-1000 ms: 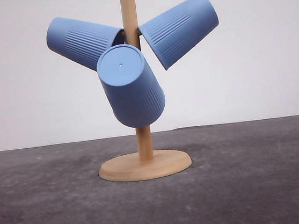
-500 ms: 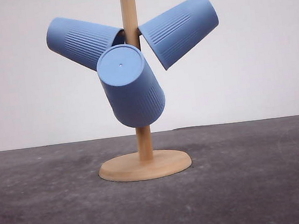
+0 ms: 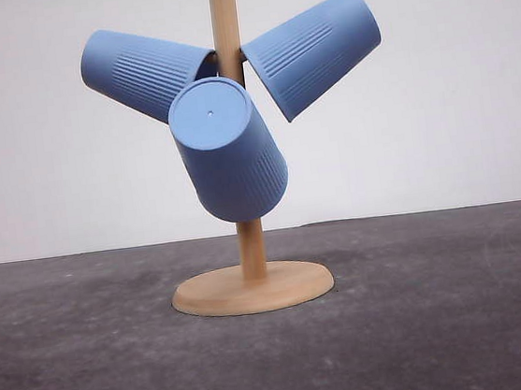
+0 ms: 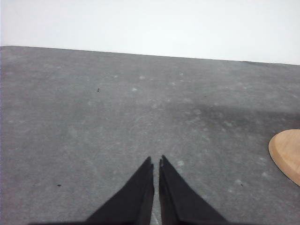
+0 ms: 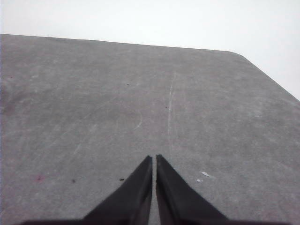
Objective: Place three cups
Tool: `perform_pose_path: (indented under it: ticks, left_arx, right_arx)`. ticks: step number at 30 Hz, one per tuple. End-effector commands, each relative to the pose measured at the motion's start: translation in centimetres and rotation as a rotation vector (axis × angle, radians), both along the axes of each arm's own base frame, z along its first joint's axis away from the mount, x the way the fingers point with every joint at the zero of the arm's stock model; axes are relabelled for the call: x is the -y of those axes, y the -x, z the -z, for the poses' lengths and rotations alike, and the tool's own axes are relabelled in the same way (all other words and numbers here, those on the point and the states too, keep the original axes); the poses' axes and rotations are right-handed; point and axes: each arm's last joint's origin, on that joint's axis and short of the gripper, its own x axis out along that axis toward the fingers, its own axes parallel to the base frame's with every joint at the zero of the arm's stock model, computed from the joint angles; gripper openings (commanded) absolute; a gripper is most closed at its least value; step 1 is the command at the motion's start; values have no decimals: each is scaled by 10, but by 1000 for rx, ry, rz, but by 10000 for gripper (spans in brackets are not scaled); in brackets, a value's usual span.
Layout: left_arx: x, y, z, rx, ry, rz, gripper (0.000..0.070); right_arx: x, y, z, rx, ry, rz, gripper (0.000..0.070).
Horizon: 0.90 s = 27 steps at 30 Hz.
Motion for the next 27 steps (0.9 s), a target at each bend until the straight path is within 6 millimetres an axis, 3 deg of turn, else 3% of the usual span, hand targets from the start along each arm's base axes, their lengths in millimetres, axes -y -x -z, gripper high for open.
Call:
perform_pose_path:
  ticks: [1,27]
  left_arx:
    - [0,-1,4,-3,4,2,0]
    - [0,-1,4,-3,4,2,0]
  right_arx:
    - [0,0,0,10,-10,2,13]
    - [0,0,0,10,-9,2,12]
